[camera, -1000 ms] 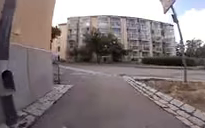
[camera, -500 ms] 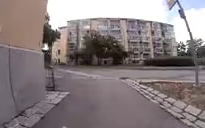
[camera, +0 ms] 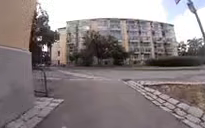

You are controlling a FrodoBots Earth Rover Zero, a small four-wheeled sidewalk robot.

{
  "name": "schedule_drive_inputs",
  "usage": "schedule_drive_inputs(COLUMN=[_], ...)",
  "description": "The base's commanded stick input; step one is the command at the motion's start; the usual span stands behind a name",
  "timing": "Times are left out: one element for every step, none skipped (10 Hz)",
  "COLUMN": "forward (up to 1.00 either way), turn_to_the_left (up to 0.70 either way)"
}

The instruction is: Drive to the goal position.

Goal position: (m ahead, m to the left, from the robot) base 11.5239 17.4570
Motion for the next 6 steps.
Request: schedule_drive_inputs(forward=[0.7, 0.7, 0.7, 0.7, 0.7, 0.7], turn_to_the_left=[0.0, 0.0, 0.0, 0.0, 0.0, 0.0])
